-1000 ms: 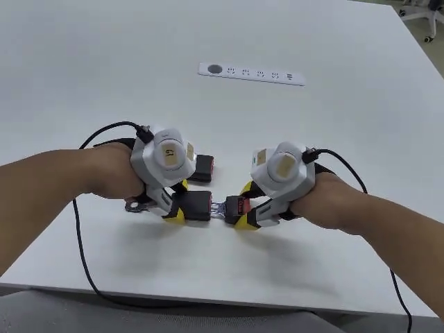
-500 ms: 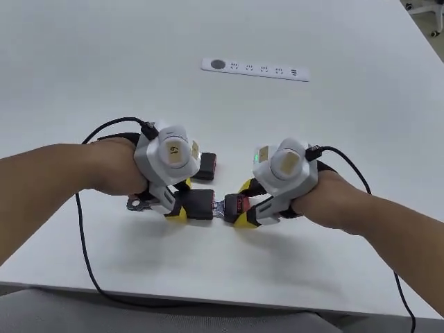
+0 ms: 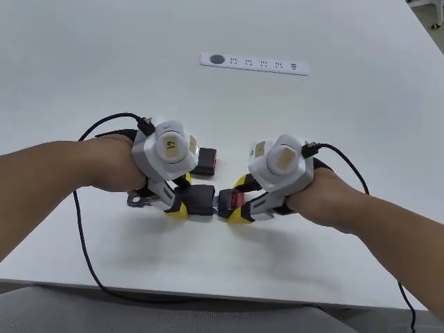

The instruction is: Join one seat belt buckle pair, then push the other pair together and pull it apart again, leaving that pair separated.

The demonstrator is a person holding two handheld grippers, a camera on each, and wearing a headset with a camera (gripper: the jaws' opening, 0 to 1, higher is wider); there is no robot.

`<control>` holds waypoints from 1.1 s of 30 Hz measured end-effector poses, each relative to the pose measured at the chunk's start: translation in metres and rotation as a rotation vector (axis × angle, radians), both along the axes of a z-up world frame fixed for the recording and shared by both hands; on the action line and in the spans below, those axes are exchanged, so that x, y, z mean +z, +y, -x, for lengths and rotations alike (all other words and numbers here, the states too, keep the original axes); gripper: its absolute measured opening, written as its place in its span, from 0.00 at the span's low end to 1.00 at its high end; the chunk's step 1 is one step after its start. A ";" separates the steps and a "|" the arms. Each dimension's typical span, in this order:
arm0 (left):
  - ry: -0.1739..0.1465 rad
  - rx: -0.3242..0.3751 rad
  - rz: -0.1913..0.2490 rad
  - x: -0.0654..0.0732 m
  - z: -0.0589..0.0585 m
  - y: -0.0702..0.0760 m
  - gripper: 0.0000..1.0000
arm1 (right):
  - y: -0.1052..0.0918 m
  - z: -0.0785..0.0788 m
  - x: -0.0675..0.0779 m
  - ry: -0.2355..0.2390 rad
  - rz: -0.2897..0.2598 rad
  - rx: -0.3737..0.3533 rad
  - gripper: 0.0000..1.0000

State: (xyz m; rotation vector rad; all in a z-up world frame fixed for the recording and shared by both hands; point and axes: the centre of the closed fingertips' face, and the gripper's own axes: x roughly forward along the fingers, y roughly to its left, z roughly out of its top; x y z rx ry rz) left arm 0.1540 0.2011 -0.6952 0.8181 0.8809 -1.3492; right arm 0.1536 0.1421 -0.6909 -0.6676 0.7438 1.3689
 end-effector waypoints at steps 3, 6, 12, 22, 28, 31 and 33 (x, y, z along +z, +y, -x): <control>-0.004 0.013 0.019 0.000 0.001 0.002 0.31 | -0.006 -0.002 -0.001 0.000 0.015 0.002 0.30; -0.007 0.025 0.023 0.001 0.001 0.001 0.31 | -0.005 0.000 0.001 -0.006 0.016 -0.003 0.30; -0.003 0.013 0.025 0.001 0.002 0.002 0.32 | -0.005 0.000 0.000 -0.025 0.063 0.031 0.30; 0.003 0.027 0.059 0.001 0.002 0.003 0.31 | -0.001 -0.001 -0.002 -0.029 0.051 0.015 0.30; 0.002 0.026 0.057 0.001 0.001 0.004 0.31 | 0.000 0.000 0.000 -0.025 0.035 0.004 0.30; 0.003 0.024 0.057 0.001 0.000 0.005 0.31 | 0.001 0.000 0.001 -0.025 0.030 0.001 0.30; 0.003 0.023 0.058 0.001 0.000 0.005 0.31 | 0.001 0.000 0.001 -0.024 0.032 -0.001 0.30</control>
